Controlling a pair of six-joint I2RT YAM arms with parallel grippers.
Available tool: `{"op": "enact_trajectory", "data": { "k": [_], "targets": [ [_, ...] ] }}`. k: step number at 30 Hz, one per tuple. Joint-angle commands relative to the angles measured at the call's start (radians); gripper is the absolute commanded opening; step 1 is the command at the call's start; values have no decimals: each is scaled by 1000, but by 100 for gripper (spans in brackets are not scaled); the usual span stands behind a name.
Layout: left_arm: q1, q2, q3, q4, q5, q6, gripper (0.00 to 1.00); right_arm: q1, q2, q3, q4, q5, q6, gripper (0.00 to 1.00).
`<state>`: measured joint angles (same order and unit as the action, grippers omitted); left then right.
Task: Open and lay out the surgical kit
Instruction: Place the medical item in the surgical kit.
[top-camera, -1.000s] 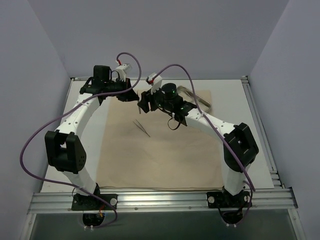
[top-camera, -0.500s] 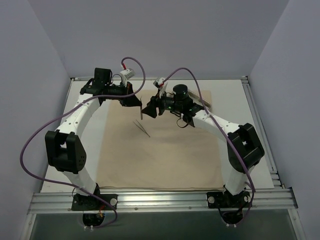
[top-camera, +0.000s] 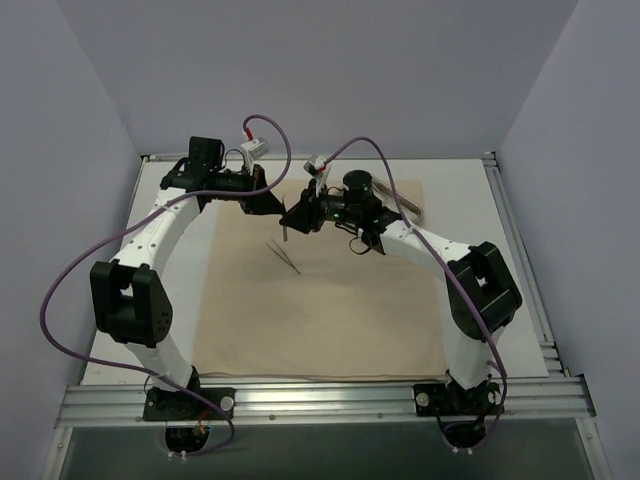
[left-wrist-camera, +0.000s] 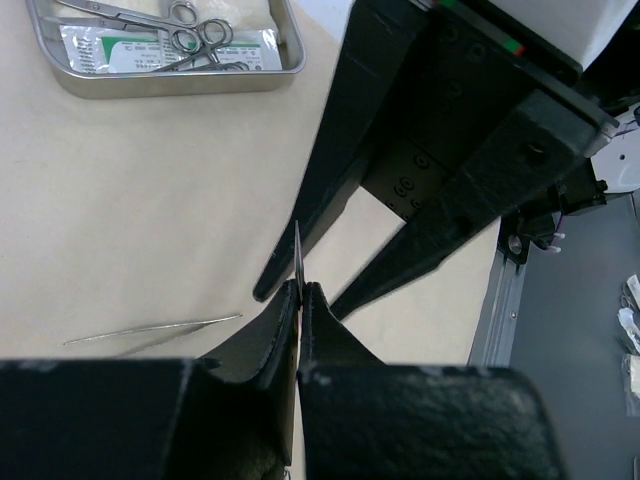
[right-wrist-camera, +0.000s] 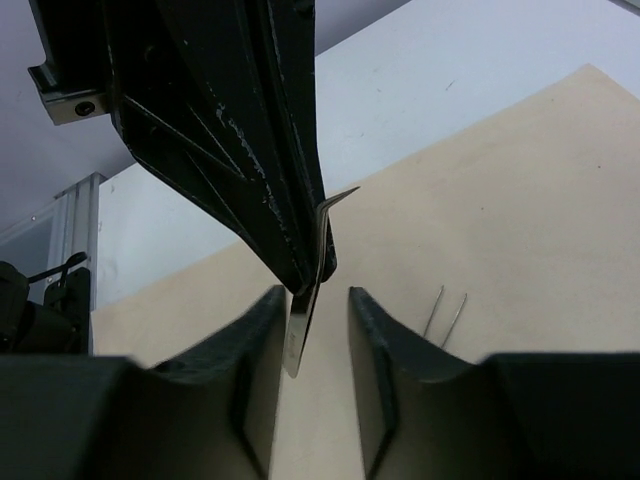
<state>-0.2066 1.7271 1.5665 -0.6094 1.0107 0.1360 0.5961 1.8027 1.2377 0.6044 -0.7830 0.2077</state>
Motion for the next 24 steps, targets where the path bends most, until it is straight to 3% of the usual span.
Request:
{"op": "enact_trajectory", "data": {
  "k": [1, 7, 9, 10, 11, 15, 19, 24],
  "targets": [
    [6, -52, 3, 17, 51, 13, 2, -9, 3, 32, 84, -30, 27, 22],
    [6, -49, -5, 22, 45, 10, 2, -9, 1, 34, 86, -22, 38, 0],
    [3, -49, -5, 20, 22, 11, 2, -10, -5, 34, 58, -6, 26, 0],
    [4, -49, -5, 17, 5, 13, 7, -12, -6, 35, 34, 13, 15, 0],
    [4, -49, 0, 5, -36, 14, 18, -15, -8, 51, 3, 63, 1, 0],
    [9, -43, 27, -53, -194, 33, 92, -22, 27, 141, -292, 253, -103, 0],
    [44, -49, 52, -95, -374, 21, 96, -16, 116, 282, -552, 467, -197, 0],
    [139, -51, 78, -153, -466, -12, 97, 11, 262, 426, -763, 664, -251, 0]
  ]
}}
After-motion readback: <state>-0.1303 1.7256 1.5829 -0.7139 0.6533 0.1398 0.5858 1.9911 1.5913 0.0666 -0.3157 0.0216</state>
